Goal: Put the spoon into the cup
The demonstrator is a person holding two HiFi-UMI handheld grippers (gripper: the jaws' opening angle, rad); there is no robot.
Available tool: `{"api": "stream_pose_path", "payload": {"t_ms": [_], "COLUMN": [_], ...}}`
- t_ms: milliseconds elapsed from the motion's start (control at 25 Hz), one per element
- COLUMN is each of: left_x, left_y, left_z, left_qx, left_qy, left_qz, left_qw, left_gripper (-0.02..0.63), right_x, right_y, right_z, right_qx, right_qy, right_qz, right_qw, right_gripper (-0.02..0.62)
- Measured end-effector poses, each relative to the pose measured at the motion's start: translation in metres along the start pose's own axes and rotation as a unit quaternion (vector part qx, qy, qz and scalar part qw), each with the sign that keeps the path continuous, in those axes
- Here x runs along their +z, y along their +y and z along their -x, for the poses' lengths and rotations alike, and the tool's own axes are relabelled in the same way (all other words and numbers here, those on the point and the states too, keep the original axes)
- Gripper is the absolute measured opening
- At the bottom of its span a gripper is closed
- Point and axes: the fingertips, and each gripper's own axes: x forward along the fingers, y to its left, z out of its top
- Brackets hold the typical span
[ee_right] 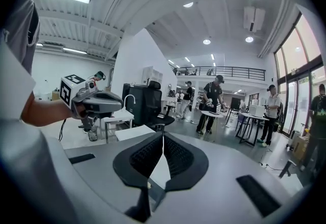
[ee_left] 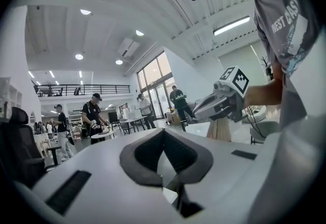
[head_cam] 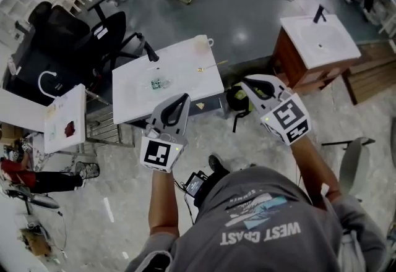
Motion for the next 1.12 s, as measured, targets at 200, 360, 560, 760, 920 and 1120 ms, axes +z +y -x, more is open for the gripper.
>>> {"api": "stream_pose_path", "payload": {"t_ms": [200,360,560,760,920,1120], "left_x": [-0.01,-0.017,-0.025,-0.032,-0.037,-0.043], "left_y": [0.024,0.04,0.063,0.086,0.104,0.123], "left_z": [-0.011,-0.019,-0.027,-0.032,-0.031,-0.028], "left_qx": [-0.019,-0.032,-0.046,-0.064,-0.076,-0.087], "left_qy": [-0.003,-0.004,-0.009,-0.015,-0.024,-0.032], "left_qz": [0.002,0.005,0.009,0.01,0.015,0.016], "left_qw": [0.9998,0.9995,0.9989,0.9978,0.9967,0.9956], "left_gripper": [0.002,0.002,0.002,0.002,0.002,0.002], "right_x": [0.002,0.001,0.004,0.011,0.015,0.023], "right_y": [-0.005,-0.008,-0.013,-0.015,-0.012,-0.004], "right_z": [-0.022,-0.038,-0.061,-0.084,-0.102,-0.125], "right_qx": [-0.017,-0.027,-0.04,-0.055,-0.066,-0.071], "right_qy": [0.007,0.013,0.02,0.026,0.03,0.029], "right_qz": [-0.005,-0.01,-0.012,-0.012,-0.01,0.001], "right_qw": [1.0,0.999,0.999,0.998,0.997,0.997], "right_gripper": [0.033,0.033,0.033,0.033,0.034,0.033]}}
